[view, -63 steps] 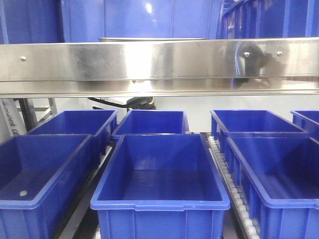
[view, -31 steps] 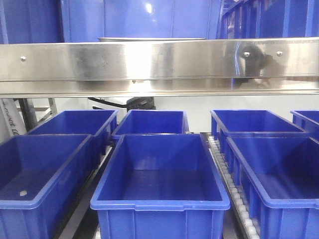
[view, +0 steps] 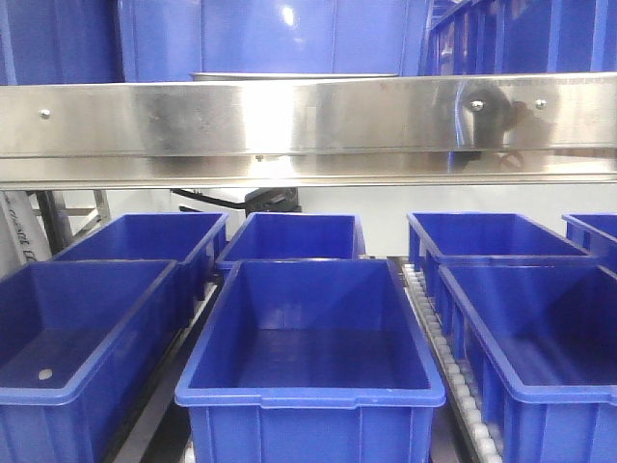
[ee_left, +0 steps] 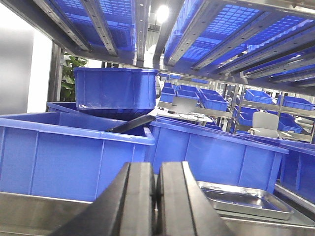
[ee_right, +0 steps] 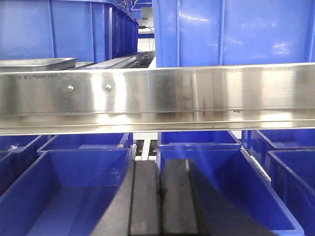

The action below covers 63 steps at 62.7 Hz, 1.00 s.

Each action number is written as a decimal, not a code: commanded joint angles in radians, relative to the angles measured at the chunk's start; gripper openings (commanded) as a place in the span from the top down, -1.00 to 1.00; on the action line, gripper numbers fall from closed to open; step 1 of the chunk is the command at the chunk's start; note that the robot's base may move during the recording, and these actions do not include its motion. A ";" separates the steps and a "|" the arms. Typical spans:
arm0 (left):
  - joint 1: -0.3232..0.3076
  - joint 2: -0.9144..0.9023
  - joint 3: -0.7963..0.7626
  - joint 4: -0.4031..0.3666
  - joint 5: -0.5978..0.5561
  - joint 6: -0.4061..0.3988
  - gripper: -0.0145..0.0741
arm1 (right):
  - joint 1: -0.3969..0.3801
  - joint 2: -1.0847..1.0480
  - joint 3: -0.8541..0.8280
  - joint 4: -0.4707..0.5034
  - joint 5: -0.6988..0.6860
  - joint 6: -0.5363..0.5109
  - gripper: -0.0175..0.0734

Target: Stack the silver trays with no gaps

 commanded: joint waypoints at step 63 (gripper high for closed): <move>0.075 -0.002 0.116 -0.256 -0.130 0.301 0.66 | 0.002 -0.008 -0.001 0.002 -0.031 0.001 0.79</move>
